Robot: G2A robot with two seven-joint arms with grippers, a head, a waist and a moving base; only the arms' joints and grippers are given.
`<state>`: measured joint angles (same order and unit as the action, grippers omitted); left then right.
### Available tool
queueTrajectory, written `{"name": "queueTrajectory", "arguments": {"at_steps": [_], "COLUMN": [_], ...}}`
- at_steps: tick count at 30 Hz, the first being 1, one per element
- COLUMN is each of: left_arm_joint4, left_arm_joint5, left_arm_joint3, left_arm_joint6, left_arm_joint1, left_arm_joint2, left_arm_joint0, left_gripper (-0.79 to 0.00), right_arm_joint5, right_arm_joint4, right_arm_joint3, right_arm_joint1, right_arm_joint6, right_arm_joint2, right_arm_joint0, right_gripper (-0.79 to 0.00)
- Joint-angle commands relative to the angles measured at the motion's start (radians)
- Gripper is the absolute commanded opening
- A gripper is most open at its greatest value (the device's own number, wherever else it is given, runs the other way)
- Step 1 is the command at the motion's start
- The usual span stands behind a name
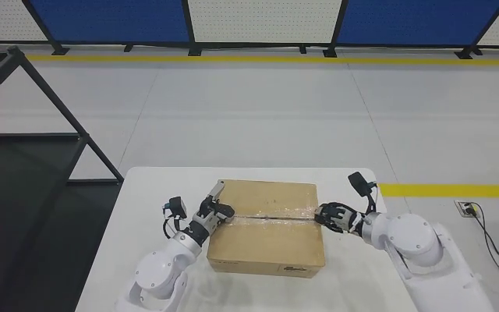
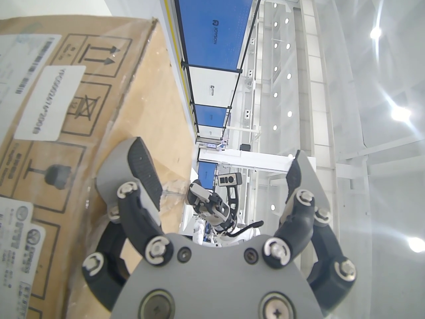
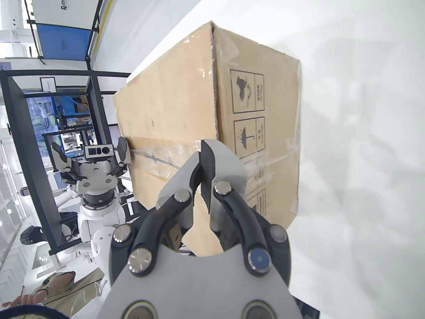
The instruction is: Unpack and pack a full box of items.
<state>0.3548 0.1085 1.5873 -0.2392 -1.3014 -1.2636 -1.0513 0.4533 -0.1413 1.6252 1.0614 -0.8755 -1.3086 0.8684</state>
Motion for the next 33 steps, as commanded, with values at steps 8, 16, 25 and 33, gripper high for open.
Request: {"name": "queueTrajectory", "arguments": {"at_steps": [8, 16, 25, 33], "left_arm_joint4": [0.004, 0.0, -0.013, -0.102], "left_arm_joint5": [-0.007, 0.012, 0.092, 0.158], "left_arm_joint3": [0.016, 0.05, 0.015, 0.002], "left_arm_joint6": [-0.003, -0.067, -0.065, -0.083], "left_arm_joint1": [-0.001, -0.001, -0.014, -0.015], "left_arm_joint2": [-0.013, -0.001, 0.069, 0.107], "left_arm_joint0": [-0.011, -0.005, 0.064, 0.089], "left_gripper": [0.0, 0.0, -0.785, -0.785], "right_arm_joint5": [0.007, -0.048, -0.086, -0.107], "right_arm_joint4": [0.024, 0.022, 0.041, 0.058], "right_arm_joint3": [0.058, 0.076, 0.038, 0.012], "right_arm_joint1": [-0.01, -0.01, -0.002, -0.001], "right_arm_joint6": [0.022, 0.011, 0.014, 0.023], "right_arm_joint2": [-0.057, -0.02, 0.034, 0.044], "right_arm_joint0": [0.043, 0.045, 0.009, -0.003], "right_gripper": [-0.785, -0.785, -0.785, -0.785]}}
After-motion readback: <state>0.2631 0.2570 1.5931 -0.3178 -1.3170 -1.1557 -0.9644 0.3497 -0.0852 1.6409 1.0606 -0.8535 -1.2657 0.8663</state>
